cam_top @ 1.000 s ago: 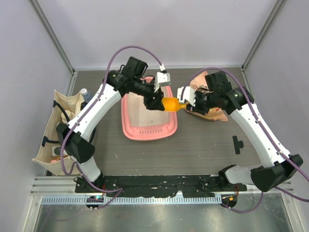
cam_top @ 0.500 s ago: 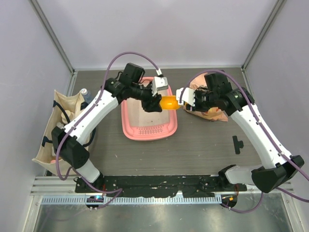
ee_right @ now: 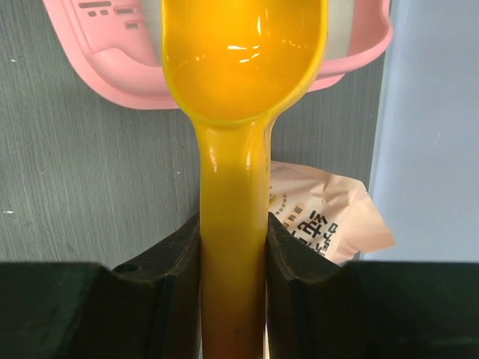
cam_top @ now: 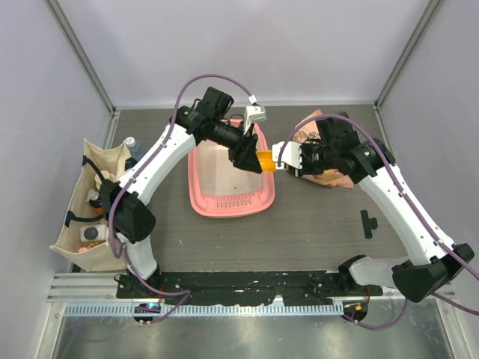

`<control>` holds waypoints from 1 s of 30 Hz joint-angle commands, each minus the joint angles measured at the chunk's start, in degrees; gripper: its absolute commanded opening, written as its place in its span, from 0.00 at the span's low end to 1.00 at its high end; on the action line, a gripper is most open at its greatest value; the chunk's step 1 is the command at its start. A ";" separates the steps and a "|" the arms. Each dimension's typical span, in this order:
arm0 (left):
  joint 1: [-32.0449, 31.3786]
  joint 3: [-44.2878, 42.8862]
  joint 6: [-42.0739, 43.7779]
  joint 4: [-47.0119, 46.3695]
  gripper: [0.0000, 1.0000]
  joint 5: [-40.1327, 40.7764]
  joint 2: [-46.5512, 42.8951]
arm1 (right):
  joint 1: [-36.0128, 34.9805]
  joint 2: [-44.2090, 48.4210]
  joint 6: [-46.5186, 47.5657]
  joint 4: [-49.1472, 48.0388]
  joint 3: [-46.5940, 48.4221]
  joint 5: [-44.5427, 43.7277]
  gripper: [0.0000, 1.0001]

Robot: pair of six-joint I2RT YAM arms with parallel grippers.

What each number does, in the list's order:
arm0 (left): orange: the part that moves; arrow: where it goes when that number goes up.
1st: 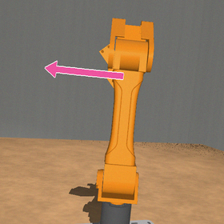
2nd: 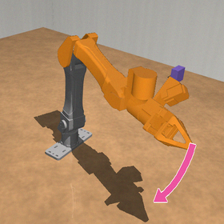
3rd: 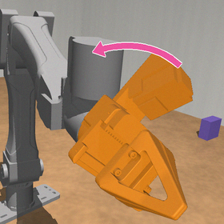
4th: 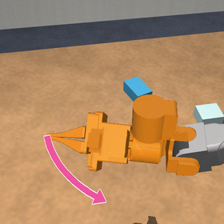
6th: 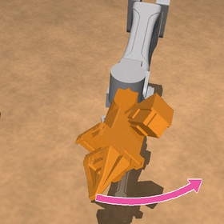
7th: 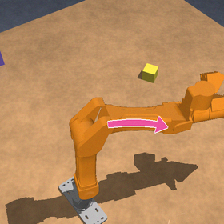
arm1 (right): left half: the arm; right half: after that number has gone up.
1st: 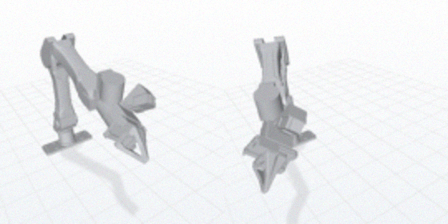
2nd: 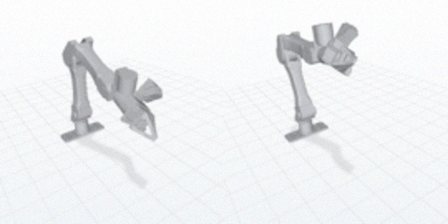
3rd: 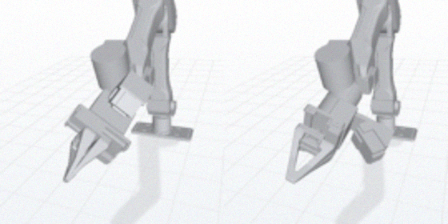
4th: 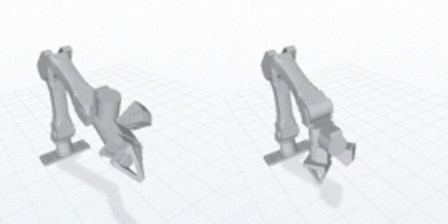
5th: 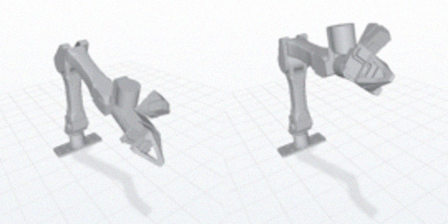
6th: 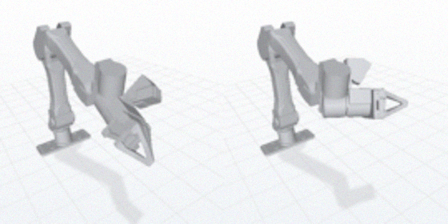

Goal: Fill the litter box with clean litter
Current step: Pick up the spatula from the center of the board.

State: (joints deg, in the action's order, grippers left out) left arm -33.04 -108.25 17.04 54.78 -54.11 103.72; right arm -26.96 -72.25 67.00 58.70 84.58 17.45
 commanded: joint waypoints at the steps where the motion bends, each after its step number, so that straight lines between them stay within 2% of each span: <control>1: 0.08 -2.94 -5.16 -1.08 0.60 -5.92 0.60 | -0.73 1.85 -0.03 -2.88 -1.08 0.92 0.19; 2: 0.43 -2.85 -6.48 -1.52 0.59 -6.10 0.78 | -0.73 1.76 -0.29 -2.97 -1.08 0.92 0.19; 4: 0.69 -1.71 -7.89 -2.66 0.50 -6.45 0.52 | -0.73 1.67 -2.31 -4.72 -1.17 0.22 0.18; 6: 1.74 0.74 -11.22 -5.29 0.35 -8.11 0.08 | -0.73 1.58 -3.19 -5.87 -1.34 -0.92 0.15; 7: 2.18 1.71 -12.72 -6.52 0.19 -8.55 -0.18 | -0.73 1.67 -3.80 -6.66 -1.60 -1.28 0.15; 8: 2.62 2.59 -14.73 -8.19 0.13 -9.26 -0.71 | -0.81 1.76 -4.59 -7.45 -1.87 -1.54 0.17; 11: 2.80 5.41 -16.42 -10.74 0.00 -9.00 -2.02 | -0.46 1.85 -12.83 -12.01 -1.87 -3.39 0.46; 12: 2.89 7.24 -18.68 -11.97 0.00 -8.56 -2.64 | 0.15 1.50 -16.08 -14.55 -1.35 -3.48 0.65; 13: 3.33 8.65 -20.10 -13.81 0.00 -7.78 -3.43 | 3.03 1.15 -23.94 -15.36 0.66 -1.04 0.73; 14: 3.59 12.41 -22.11 -19.31 0.00 -5.42 -5.61 | 6.19 0.36 -28.55 -15.71 2.16 2.72 0.86; 15: 3.85 15.06 -26.75 -23.02 0.00 -3.83 -7.29 | 9.87 -1.47 -33.64 -16.41 3.56 6.94 0.90; 16: 4.47 17.87 -29.32 -27.23 0.00 -2.42 -8.87 | 18.26 -3.15 -39.96 -16.42 6.45 18.03 0.94; 17: 4.65 23.03 -31.08 -34.84 0.00 -0.84 -12.28 | 21.22 -4.73 -50.11 -16.33 7.61 22.41 0.96; 18: 4.65 25.08 -32.06 -37.62 0.00 3.35 -13.53 | 23.34 -6.22 -55.26 -15.55 8.49 26.10 0.95; 19: 4.65 26.67 -33.46 -39.73 0.00 4.96 -14.68 | 26.23 -9.72 -58.53 -14.67 10.07 30.84 0.95; 20: 4.74 28.95 -34.17 -43.24 0.00 6.02 -15.65 | 26.17 -11.32 -62.74 -13.62 10.78 37.67 0.94; 23: 4.38 28.89 -32.16 -42.58 0.00 9.53 -16.36 | 26.26 -13.97 -66.90 -12.11 10.44 46.58 0.94; 27: 4.12 29.15 -29.43 -42.04 0.00 15.25 -16.53 | 26.26 -9.94 -75.95 -23.77 4.29 47.76 0.95; 30: 3.77 27.57 -25.31 -39.85 0.00 12.80 -15.66 | 26.26 -10.72 -75.01 -22.41 4.98 47.50 0.94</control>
State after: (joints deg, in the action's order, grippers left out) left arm -28.84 -79.24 -12.73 17.10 -42.06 88.86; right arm -0.60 -86.08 -0.99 42.28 88.71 58.98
